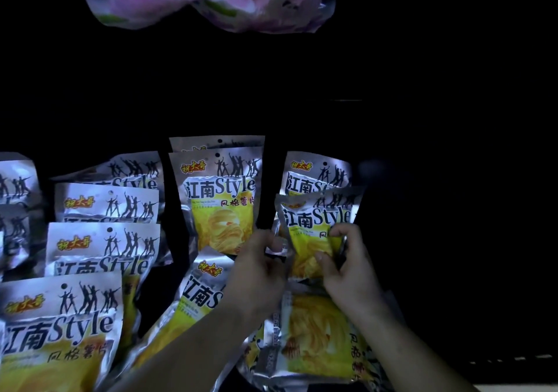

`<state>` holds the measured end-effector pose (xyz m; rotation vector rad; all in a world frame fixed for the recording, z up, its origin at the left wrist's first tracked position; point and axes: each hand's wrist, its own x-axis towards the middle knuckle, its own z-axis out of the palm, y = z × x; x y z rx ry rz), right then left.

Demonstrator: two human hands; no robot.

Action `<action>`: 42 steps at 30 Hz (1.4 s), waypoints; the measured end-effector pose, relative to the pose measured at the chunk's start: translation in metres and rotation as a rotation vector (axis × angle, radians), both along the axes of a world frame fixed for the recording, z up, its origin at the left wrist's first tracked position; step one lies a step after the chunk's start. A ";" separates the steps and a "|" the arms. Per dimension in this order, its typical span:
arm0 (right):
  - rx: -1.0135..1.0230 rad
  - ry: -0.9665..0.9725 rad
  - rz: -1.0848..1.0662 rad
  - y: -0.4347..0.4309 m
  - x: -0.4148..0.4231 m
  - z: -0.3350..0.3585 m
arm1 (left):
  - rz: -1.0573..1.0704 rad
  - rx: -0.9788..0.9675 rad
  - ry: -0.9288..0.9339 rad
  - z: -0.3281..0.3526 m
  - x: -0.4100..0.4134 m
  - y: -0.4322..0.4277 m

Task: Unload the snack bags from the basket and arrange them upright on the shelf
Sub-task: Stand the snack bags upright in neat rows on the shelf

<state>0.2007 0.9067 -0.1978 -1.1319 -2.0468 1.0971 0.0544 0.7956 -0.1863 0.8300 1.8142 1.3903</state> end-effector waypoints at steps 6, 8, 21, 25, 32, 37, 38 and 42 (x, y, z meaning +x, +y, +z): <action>-0.003 0.009 0.033 -0.009 0.032 0.004 | -0.037 0.033 -0.204 0.017 -0.007 0.018; -0.028 0.028 0.042 -0.008 0.037 0.008 | -0.110 0.023 -0.241 0.022 -0.008 0.024; -0.049 0.022 -0.036 -0.016 0.035 0.020 | -0.224 0.005 -0.365 0.016 -0.002 0.025; -0.102 0.047 -0.062 -0.021 0.028 0.024 | -0.208 0.057 -0.317 0.012 -0.001 0.018; -0.016 0.017 -0.116 -0.026 0.006 0.026 | -0.146 0.122 -0.228 0.011 -0.003 0.014; 0.060 -0.090 -0.158 -0.014 -0.018 0.021 | -0.187 0.019 -0.243 0.014 -0.009 0.030; 0.069 -0.112 -0.144 -0.015 -0.022 0.020 | -0.195 0.008 -0.258 0.014 -0.010 0.031; 0.231 -0.234 -0.029 -0.025 -0.025 0.013 | -0.182 -0.026 -0.243 0.018 -0.016 0.033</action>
